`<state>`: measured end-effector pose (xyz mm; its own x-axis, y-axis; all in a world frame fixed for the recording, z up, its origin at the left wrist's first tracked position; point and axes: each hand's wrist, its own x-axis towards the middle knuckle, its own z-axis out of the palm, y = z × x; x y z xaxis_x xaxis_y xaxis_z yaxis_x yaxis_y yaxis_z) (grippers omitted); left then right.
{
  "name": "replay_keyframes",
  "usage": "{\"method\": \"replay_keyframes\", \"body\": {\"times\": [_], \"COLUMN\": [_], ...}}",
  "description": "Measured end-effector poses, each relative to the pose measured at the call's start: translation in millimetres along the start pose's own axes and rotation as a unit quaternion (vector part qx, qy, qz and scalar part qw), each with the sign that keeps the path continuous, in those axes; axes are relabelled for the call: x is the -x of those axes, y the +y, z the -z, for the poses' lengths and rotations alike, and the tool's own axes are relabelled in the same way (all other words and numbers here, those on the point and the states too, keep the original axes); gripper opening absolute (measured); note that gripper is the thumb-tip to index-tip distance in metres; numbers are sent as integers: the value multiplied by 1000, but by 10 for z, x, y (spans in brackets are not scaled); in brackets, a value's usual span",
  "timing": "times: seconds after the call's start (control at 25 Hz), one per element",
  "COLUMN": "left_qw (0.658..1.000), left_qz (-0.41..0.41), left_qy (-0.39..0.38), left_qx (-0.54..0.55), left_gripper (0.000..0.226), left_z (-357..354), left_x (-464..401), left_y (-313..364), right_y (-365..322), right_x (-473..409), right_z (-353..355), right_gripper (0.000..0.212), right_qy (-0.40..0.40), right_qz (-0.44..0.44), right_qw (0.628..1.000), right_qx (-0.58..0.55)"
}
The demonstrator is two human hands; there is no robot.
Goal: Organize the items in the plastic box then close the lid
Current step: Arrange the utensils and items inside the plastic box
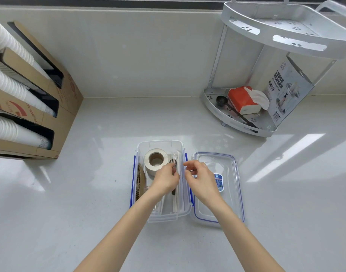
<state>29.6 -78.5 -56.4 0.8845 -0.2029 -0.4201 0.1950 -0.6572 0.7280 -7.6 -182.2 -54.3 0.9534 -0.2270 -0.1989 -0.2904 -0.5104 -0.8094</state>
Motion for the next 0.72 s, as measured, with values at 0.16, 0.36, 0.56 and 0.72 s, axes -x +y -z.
{"method": "replay_keyframes", "body": {"times": [0.16, 0.36, 0.56, 0.72], "left_qw": [998, 994, 963, 935], "left_qz": [-7, -63, -117, -120], "left_qy": [-39, -16, 18, -4], "left_qx": [-50, -92, -243, -333], "left_gripper": [36, 37, 29, 28], "left_z": [-61, 40, 352, 409], "left_x": [33, 101, 197, 301], "left_y": [-44, -28, -234, -415], "right_y": [1, -1, -6, 16], "right_x": [5, 23, 49, 103], "right_z": [1, 8, 8, 26], "right_gripper": [27, 27, 28, 30], "right_qy": [0, -3, -4, -14], "right_qz": [4, 8, 4, -7], "right_qw": [1000, 1000, 1000, 1000], "right_qx": [3, 3, 4, 1]}}
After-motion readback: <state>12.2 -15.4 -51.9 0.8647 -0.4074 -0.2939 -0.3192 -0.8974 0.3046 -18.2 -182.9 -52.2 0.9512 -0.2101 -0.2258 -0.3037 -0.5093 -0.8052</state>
